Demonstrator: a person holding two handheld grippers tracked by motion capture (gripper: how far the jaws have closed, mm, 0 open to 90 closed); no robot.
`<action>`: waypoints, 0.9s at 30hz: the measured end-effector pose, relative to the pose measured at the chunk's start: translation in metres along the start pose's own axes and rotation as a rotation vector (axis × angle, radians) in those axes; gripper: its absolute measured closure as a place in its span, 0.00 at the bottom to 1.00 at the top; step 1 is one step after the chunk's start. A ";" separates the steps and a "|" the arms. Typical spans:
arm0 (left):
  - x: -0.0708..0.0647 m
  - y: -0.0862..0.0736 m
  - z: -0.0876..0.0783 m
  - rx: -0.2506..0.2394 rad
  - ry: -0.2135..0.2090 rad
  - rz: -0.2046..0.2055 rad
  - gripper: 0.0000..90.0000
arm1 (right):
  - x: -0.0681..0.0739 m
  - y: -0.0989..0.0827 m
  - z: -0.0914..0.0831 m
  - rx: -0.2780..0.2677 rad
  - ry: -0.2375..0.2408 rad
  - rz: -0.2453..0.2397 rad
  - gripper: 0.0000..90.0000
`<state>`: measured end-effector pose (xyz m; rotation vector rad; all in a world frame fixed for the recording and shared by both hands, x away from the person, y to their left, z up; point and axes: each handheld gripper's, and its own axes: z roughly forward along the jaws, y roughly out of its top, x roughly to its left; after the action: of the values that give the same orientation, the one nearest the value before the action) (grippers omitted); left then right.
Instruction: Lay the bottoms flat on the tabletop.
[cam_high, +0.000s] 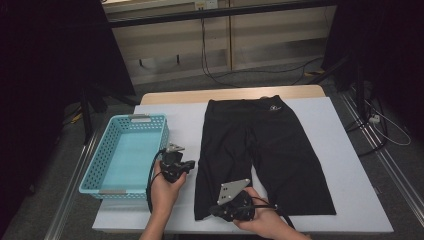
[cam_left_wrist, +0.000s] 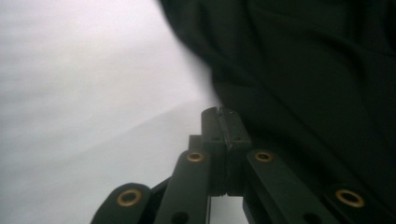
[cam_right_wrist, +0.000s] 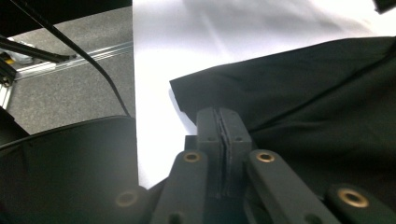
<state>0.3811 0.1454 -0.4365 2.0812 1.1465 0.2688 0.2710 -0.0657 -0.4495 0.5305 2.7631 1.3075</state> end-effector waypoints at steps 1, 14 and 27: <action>-0.001 0.000 0.000 0.000 0.001 0.008 0.84 | 0.000 0.000 -0.001 0.006 0.006 0.009 0.97; -0.008 -0.012 0.002 0.051 -0.033 0.023 0.50 | -0.009 -0.011 -0.021 -0.001 -0.076 0.041 0.89; -0.019 -0.015 -0.002 0.122 -0.068 0.034 0.99 | -0.018 -0.020 -0.023 0.029 -0.140 0.053 0.76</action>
<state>0.3591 0.1368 -0.4424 2.2006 1.1130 0.1461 0.2780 -0.1005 -0.4523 0.6743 2.6752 1.1917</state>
